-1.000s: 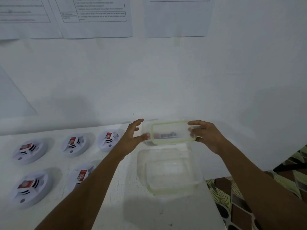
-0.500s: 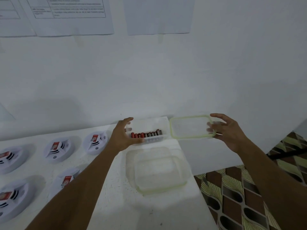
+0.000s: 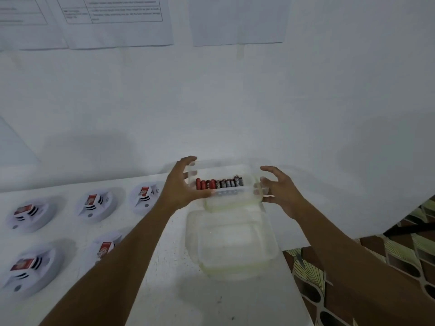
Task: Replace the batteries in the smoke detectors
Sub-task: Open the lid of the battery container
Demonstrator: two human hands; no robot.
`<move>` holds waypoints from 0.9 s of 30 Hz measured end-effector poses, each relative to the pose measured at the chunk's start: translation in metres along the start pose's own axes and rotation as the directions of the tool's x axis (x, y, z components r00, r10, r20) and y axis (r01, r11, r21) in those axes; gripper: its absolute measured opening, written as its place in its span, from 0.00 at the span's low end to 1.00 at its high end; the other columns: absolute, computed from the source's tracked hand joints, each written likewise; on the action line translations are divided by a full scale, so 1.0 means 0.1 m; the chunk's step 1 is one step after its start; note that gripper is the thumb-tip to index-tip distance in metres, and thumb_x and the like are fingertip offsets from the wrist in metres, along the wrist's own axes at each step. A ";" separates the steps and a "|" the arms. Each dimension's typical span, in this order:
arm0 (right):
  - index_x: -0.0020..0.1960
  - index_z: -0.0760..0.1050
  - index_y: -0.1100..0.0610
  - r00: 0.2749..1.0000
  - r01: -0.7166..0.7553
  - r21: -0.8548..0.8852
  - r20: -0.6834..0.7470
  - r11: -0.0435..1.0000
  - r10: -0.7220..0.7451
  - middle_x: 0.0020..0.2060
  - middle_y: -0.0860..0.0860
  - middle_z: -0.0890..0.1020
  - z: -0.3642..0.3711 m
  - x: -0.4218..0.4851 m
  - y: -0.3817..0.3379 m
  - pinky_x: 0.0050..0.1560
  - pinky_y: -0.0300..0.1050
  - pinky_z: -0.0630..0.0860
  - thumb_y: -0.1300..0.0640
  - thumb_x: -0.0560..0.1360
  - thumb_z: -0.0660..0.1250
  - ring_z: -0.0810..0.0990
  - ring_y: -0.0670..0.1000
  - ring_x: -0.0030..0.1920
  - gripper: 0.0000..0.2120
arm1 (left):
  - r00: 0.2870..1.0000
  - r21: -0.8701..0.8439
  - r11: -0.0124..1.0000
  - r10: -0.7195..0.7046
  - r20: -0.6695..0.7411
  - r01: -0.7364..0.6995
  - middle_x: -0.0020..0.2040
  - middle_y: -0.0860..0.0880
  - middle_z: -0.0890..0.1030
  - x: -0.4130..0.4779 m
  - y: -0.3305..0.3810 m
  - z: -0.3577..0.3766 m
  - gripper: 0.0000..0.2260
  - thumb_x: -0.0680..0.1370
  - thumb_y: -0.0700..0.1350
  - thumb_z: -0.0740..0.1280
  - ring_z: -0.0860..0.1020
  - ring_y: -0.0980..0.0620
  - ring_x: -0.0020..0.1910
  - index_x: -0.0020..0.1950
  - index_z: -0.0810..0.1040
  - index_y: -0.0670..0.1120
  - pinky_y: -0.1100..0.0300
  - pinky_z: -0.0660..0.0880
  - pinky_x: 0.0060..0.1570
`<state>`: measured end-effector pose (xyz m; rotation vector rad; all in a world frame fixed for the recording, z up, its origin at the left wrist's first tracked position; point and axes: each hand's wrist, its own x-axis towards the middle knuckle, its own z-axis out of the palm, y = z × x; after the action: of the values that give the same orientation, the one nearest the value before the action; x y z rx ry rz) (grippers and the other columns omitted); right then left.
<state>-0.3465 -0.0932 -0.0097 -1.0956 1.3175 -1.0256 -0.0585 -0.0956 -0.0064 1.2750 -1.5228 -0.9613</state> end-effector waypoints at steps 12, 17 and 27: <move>0.62 0.77 0.40 0.996 0.087 -0.209 0.036 0.974 -0.081 0.57 0.48 0.81 -0.20 -0.14 0.05 0.57 0.52 0.80 0.49 0.77 0.69 0.81 0.50 0.56 0.14 | 0.987 0.037 0.992 -0.125 0.102 0.122 0.74 0.59 0.66 -0.14 -0.17 0.22 0.48 0.61 0.66 0.77 0.66 0.56 0.72 0.75 0.58 0.58 0.54 0.70 0.65; 0.63 0.77 0.43 0.993 0.091 -0.200 0.094 0.976 -0.074 0.61 0.48 0.80 -0.10 -0.13 0.13 0.59 0.54 0.79 0.55 0.78 0.69 0.81 0.48 0.59 0.15 | 0.983 0.004 0.991 -0.133 0.125 0.134 0.76 0.58 0.62 -0.21 -0.17 0.20 0.43 0.69 0.57 0.73 0.65 0.61 0.70 0.78 0.55 0.54 0.73 0.68 0.53; 0.64 0.77 0.44 0.994 0.084 -0.154 0.088 0.984 -0.071 0.56 0.48 0.83 0.01 -0.06 0.12 0.55 0.49 0.80 0.59 0.80 0.66 0.82 0.49 0.57 0.16 | 0.978 0.054 0.984 -0.177 0.113 0.172 0.76 0.55 0.64 -0.18 -0.27 0.15 0.46 0.65 0.66 0.73 0.66 0.58 0.70 0.78 0.56 0.58 0.52 0.69 0.68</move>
<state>-0.3465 -0.0847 -0.0204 -1.3041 1.3157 -0.9350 -0.0639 -0.0827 -0.0394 1.4237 -1.5476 -1.1386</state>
